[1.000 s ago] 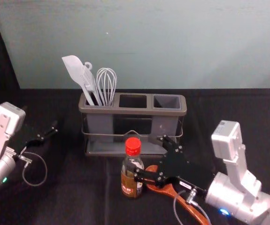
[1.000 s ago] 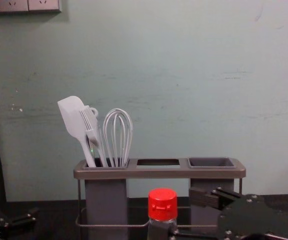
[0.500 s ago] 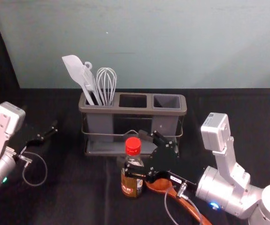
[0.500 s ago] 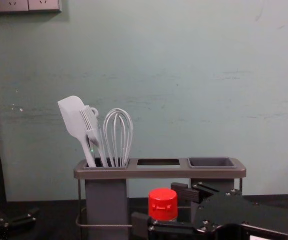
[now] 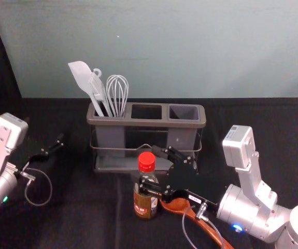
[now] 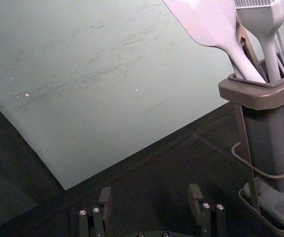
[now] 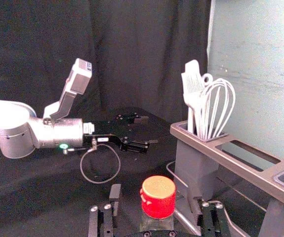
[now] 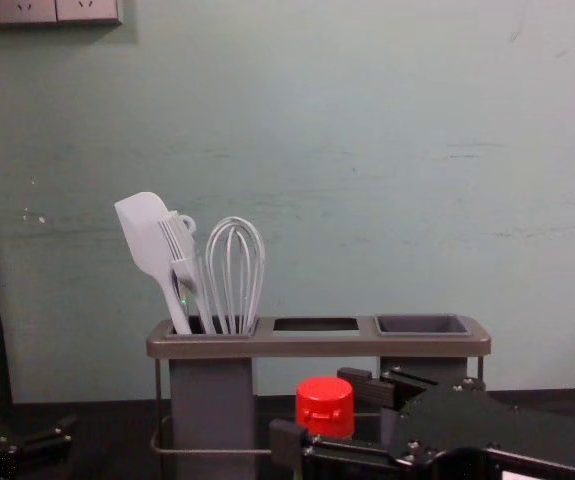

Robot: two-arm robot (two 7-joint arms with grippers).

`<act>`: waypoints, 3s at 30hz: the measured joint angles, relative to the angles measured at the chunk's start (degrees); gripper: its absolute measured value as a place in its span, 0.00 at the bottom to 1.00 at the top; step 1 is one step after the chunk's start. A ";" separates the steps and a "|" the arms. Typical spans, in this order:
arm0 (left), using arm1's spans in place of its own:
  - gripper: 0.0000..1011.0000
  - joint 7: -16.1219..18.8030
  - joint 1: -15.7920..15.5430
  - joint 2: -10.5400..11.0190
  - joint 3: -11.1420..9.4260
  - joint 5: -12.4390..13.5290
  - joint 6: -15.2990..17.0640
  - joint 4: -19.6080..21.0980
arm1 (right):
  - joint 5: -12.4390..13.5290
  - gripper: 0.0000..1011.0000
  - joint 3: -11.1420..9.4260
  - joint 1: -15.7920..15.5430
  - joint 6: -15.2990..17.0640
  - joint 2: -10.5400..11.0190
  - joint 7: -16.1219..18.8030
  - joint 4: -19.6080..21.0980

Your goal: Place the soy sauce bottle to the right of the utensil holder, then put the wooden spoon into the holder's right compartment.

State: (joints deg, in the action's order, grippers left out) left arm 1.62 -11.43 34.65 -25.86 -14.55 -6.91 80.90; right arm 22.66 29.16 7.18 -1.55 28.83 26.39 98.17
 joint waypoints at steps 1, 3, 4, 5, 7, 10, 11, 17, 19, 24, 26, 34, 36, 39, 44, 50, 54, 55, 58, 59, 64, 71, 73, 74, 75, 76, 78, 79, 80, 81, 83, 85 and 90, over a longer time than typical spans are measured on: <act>1.00 0.00 0.00 0.00 0.00 0.00 0.00 0.00 | 0.00 0.83 0.00 -0.01 -0.01 0.01 -0.01 0.01; 1.00 0.00 0.00 0.00 0.00 0.00 0.00 0.00 | 0.00 0.78 0.00 -0.02 -0.02 0.03 -0.03 0.03; 1.00 0.00 0.00 0.00 0.00 0.00 0.00 0.00 | 0.00 0.75 0.00 -0.02 -0.03 0.03 -0.04 0.03; 1.00 0.00 0.00 0.00 0.00 0.00 0.00 0.00 | 0.00 0.73 0.00 -0.02 -0.03 0.03 -0.04 0.03; 1.00 0.00 0.00 0.00 0.00 0.00 0.00 0.00 | 0.00 0.69 0.00 -0.03 -0.04 0.04 -0.06 0.04; 1.00 0.00 0.00 0.00 0.00 0.00 0.00 0.00 | 0.00 0.59 0.00 -0.05 -0.06 0.05 -0.08 0.06; 1.00 0.00 0.00 0.00 0.00 0.00 0.00 0.00 | 0.00 0.56 0.00 -0.05 -0.06 0.05 -0.09 0.06; 1.00 0.00 0.00 0.00 0.00 0.00 0.00 0.00 | -0.01 0.39 0.00 -0.08 -0.08 0.08 -0.12 0.09; 1.00 0.00 0.00 0.00 0.00 0.00 0.00 0.00 | 0.00 0.39 0.00 -0.08 -0.08 0.09 -0.13 0.11; 1.00 0.00 0.00 0.00 0.00 0.00 0.00 0.00 | 0.00 0.39 0.00 -0.08 -0.08 0.11 -0.15 0.12; 1.00 0.00 0.00 0.00 0.00 0.00 0.00 0.00 | 0.00 0.39 0.00 -0.09 -0.08 0.12 -0.15 0.13; 1.00 0.00 0.00 0.00 0.00 0.00 0.00 0.00 | -1.17 0.39 -3.15 -4.50 0.60 2.74 -1.24 6.43; 1.00 0.00 0.00 0.00 0.00 0.00 0.00 0.00 | -0.91 0.39 -4.43 -6.36 0.94 3.70 -1.80 8.53; 1.00 0.00 0.00 0.00 0.00 0.00 0.00 0.00 | -0.22 0.39 -7.19 -10.53 1.15 5.76 -2.82 12.52; 1.00 0.00 0.00 0.00 0.00 0.00 0.00 0.00 | 1.29 0.39 -12.85 -18.26 0.13 8.92 -4.70 17.38; 1.00 0.00 0.00 0.00 0.00 0.00 0.00 0.00 | 2.15 0.39 -21.08 -27.59 -1.74 11.60 -7.55 20.59; 1.00 0.00 0.00 0.00 0.00 0.00 0.00 0.00 | 2.54 0.39 -25.36 -30.82 -3.19 11.57 -8.91 20.20; 1.00 0.00 0.00 0.00 0.00 0.00 0.00 0.00 | 2.73 0.39 -26.57 -31.09 -3.66 11.07 -9.42 19.44; 1.00 0.00 0.00 0.00 0.00 0.00 0.00 0.00 | 3.00 0.39 -27.77 -30.28 -4.10 10.02 -10.07 17.51; 1.00 0.00 0.00 0.00 0.00 0.00 0.00 0.00 | 3.04 0.39 -27.91 -29.72 -4.12 9.73 -10.14 16.87; 1.00 0.00 0.00 0.00 0.00 0.00 0.00 0.00 | 2.88 0.39 -27.27 -24.00 -3.10 8.17 -10.36 12.56; 1.00 0.00 0.00 0.00 0.00 0.00 0.00 0.00 | 1.88 0.39 -24.16 -15.47 -0.55 5.95 -9.10 6.66; 1.00 0.00 0.00 0.00 0.00 0.00 0.00 0.00 | 1.79 0.39 -23.40 -13.58 -0.07 5.29 -8.63 5.25; 1.00 0.00 0.00 0.00 0.00 0.00 0.00 0.00 | 1.72 0.39 -22.98 -12.60 0.17 4.91 -8.42 4.49; 1.00 0.00 0.00 0.00 0.00 0.00 0.00 0.00 | 1.49 0.39 -22.25 -10.86 0.71 4.22 -8.03 3.14; 1.00 0.00 0.00 0.00 0.00 0.00 0.00 0.00 | 1.24 0.39 -21.89 -9.98 0.99 3.88 -7.89 2.47; 1.00 0.00 0.00 0.00 0.00 0.00 0.00 0.00 | 0.35 0.39 -20.77 -7.47 1.77 2.97 -7.62 0.82; 1.00 0.00 0.00 0.00 0.00 0.00 0.00 0.00 | 0.00 0.39 -20.44 -6.81 2.07 2.73 -7.57 0.39; 1.00 0.00 0.00 0.00 0.00 0.00 0.00 0.00 | -0.48 0.39 -20.05 -5.95 2.46 2.44 -7.56 -0.07; 1.00 0.00 0.00 0.00 0.00 0.00 0.00 0.00 | -1.32 0.39 -19.42 -4.39 3.13 1.90 -7.57 -0.93; 1.00 0.00 0.00 0.00 0.00 0.00 0.00 0.00 | -2.47 0.39 -18.57 -2.47 4.07 1.14 -7.58 -2.07; 1.00 0.00 0.00 0.00 0.00 0.00 0.00 0.00 | -3.06 0.39 -18.20 -1.40 4.48 0.63 -7.60 -2.67; 1.00 0.00 0.00 0.00 0.00 0.00 0.00 0.00 | -4.11 0.39 -17.59 0.82 5.13 -0.72 -7.59 -4.27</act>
State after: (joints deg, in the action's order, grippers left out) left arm 1.62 -11.43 34.64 -25.86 -14.55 -6.91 80.90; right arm 18.55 11.57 8.00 3.58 28.11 18.80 93.89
